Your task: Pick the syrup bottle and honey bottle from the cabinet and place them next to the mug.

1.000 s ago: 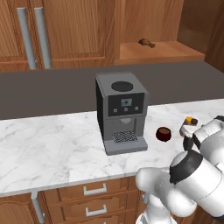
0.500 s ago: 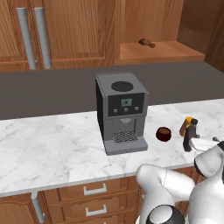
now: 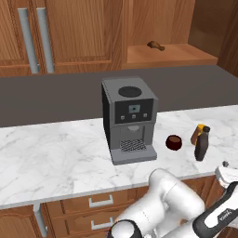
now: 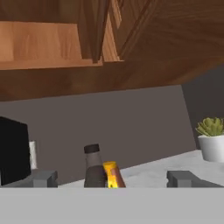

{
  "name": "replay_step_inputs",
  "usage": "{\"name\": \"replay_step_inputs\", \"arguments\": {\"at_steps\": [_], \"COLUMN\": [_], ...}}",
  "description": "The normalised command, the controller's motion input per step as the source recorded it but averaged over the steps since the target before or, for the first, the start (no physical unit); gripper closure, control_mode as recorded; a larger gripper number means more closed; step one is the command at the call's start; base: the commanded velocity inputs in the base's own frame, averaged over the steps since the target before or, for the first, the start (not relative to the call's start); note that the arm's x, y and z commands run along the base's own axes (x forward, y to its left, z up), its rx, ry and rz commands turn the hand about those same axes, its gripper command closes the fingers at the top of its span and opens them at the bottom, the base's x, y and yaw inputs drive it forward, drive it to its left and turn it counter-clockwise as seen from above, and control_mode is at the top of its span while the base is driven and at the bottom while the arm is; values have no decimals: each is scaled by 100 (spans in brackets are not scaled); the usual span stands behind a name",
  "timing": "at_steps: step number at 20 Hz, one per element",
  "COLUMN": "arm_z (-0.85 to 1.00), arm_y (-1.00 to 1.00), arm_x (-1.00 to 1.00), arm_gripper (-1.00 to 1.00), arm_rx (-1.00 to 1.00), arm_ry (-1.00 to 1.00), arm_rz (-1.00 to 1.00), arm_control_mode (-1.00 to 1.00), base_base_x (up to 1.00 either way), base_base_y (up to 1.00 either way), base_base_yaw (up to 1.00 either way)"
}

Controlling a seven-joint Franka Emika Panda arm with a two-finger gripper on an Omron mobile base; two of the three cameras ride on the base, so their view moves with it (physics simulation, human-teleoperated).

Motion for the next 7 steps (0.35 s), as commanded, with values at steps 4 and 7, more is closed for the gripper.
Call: {"name": "replay_step_inputs", "arguments": {"at_steps": [4, 7], "arm_z": [9, 67], "arm_y": [69, 54], "arm_x": [-100, -86], "arm_gripper": [-100, -100], "arm_rx": [7, 4], "arm_ry": [-2, -12], "arm_rz": [8, 10], "arm_control_mode": [-100, -100], "base_base_x": [0, 0], "base_base_y": [0, 0], "base_base_yaw": [0, 0]}}
